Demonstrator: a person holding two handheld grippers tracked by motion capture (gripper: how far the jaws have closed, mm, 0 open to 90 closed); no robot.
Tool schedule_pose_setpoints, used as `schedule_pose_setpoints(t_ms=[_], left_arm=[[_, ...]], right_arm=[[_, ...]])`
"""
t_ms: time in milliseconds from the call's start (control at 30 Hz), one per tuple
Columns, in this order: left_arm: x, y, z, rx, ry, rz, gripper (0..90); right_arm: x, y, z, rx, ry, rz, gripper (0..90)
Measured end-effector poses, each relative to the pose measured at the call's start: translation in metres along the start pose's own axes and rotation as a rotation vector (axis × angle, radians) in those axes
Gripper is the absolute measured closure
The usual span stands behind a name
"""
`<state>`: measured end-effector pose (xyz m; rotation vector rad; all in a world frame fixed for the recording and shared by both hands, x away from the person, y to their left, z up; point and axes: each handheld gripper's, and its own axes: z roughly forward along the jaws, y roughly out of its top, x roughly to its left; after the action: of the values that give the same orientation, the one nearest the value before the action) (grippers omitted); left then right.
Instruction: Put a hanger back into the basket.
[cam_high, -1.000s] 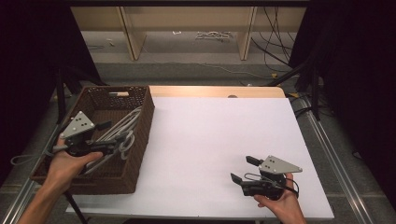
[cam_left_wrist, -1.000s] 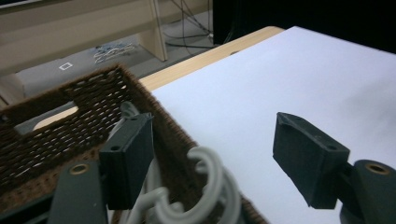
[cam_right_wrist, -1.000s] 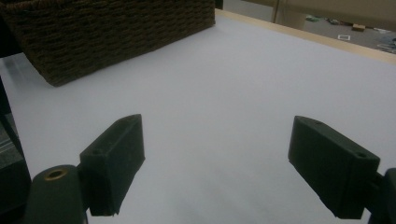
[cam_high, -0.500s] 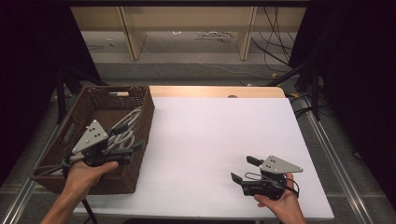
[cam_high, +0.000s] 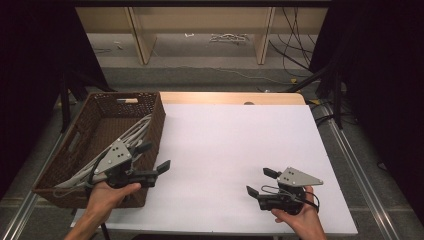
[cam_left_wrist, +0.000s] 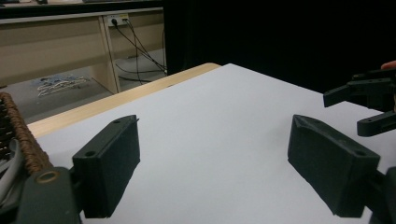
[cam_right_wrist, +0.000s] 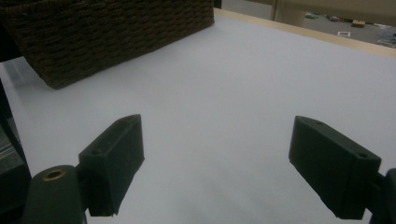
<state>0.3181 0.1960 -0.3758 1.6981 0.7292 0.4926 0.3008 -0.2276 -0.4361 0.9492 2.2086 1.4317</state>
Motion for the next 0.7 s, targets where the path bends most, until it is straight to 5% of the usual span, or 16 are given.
schedule_pose_setpoints(t_ms=[433,700], left_arm=[[-0.016,-0.014,0.008,-0.025,-0.042,0.006,16.0],[-0.025,-0.028,0.011,-0.012,-0.047,0.053,16.0]], right_arm=[[0.001,0.000,0.000,-0.002,0.001,-0.004,18.1],[0.004,-0.001,0.000,-0.018,-0.006,-0.016,17.0]])
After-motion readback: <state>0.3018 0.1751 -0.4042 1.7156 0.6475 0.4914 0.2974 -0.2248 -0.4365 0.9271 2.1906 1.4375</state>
